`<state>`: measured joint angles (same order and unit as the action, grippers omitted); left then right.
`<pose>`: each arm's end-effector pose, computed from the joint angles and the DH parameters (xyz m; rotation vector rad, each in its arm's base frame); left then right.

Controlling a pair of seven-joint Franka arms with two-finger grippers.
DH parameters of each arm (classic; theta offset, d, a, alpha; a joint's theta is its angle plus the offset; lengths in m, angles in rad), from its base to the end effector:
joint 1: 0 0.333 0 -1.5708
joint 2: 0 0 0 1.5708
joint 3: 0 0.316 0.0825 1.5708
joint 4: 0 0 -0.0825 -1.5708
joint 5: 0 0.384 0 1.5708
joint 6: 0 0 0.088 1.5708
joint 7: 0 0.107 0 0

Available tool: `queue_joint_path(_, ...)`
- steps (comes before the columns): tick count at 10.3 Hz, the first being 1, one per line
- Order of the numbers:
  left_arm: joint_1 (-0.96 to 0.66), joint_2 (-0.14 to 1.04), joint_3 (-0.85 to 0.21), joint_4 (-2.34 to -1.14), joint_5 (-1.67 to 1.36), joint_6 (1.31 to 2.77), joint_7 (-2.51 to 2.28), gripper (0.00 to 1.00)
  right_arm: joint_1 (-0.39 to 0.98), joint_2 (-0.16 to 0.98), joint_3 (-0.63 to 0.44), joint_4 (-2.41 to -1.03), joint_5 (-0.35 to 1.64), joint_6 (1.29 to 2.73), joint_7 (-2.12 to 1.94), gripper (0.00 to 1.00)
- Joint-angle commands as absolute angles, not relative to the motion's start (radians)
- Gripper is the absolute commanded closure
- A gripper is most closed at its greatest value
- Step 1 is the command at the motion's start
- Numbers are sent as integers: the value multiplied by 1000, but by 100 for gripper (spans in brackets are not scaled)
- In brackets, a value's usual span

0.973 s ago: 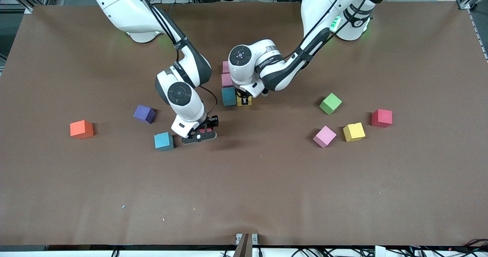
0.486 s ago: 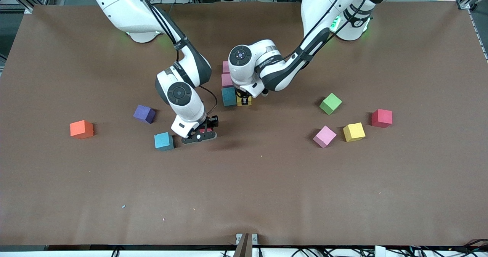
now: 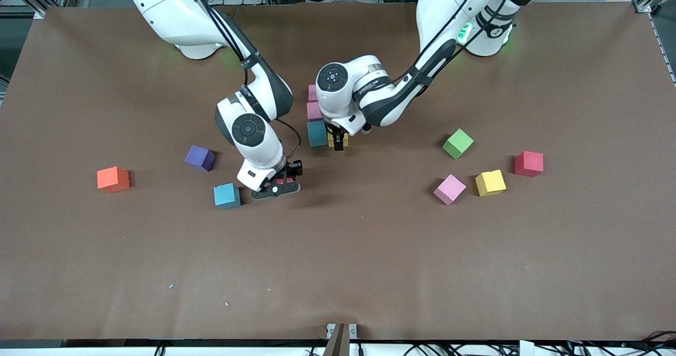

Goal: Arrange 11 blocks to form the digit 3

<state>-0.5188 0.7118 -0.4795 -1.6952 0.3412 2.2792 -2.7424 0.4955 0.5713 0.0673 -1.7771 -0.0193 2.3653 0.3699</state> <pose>0.3973 -0.5408 0.2145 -2.1457 -2.2324 0.0676 0.5617 0.3498 0.2388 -3.0983 -0.3039 -0.0096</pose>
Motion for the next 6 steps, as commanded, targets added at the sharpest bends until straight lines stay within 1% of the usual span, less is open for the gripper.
queue_joint_path(1, -514, 625, -482, -1741, 382, 2272, -2838, 0, 497, 565, 72, -1770, -14, 2352, 400, 76)
queue_joint_path(3, -483, 542, -500, -1813, 377, 2273, -2810, 0, 527, 566, 72, -1766, -14, 2352, 493, 76)
queue_joint_path(6, -320, 444, -619, -1885, 373, 2272, -2665, 0, 574, 587, 72, -1749, -14, 2355, 590, 76)
